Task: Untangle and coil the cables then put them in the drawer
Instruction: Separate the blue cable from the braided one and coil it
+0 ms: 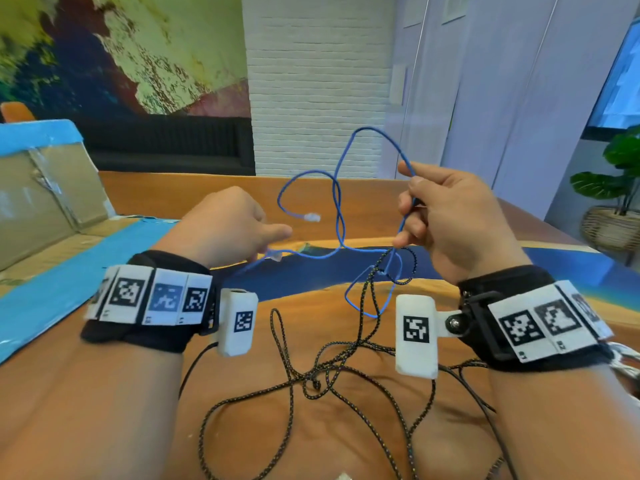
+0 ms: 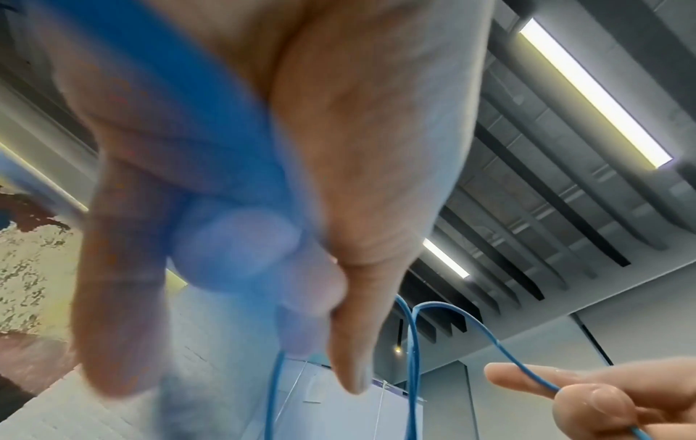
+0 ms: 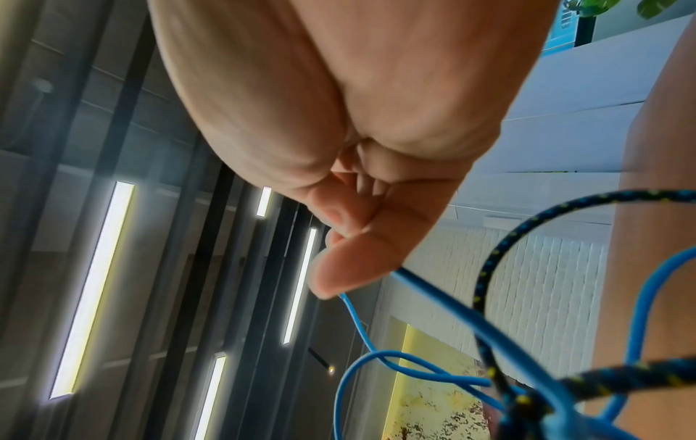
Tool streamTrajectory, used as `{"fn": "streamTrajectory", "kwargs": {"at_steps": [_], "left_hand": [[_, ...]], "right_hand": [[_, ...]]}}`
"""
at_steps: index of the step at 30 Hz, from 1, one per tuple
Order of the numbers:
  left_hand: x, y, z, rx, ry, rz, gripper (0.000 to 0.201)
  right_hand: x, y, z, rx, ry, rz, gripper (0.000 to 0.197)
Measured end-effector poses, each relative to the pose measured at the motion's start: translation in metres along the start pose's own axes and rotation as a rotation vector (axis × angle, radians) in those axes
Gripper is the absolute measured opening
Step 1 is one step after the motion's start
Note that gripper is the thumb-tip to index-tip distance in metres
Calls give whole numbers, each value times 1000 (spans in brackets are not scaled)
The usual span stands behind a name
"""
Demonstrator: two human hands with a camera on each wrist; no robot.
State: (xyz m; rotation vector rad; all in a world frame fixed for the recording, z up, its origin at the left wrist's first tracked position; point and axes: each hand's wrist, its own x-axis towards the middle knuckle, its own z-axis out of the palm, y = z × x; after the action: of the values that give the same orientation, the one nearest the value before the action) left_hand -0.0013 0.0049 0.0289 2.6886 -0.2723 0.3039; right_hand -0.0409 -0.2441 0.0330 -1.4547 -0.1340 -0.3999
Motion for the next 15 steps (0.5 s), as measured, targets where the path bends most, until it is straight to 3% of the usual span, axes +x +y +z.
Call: {"fn": "streamTrajectory", "kwargs": {"at_steps": [3,6,9,10,13,15], "left_hand": [[2,0,0,-107,51,93,40],[-4,15,6,-471,-168,258,17],[-8,35,23,-594,-374,385,44],[-9,41,30,-558,-405,428,43],[-11,48,39,-406,-392,460,12],[-10,41,36,-439,-360,430,21]], "right_hand": [[-1,1,2,-41,-56,2,33],[-5,1,9,34,-126,-9,33],[-9,-3,17,192,-184,-29,33],[-9,-4,19,244,-187,-39,34],[-5,-8,15,327,-81,-100,36],[1,-11,1,308,90,-155,37]]}}
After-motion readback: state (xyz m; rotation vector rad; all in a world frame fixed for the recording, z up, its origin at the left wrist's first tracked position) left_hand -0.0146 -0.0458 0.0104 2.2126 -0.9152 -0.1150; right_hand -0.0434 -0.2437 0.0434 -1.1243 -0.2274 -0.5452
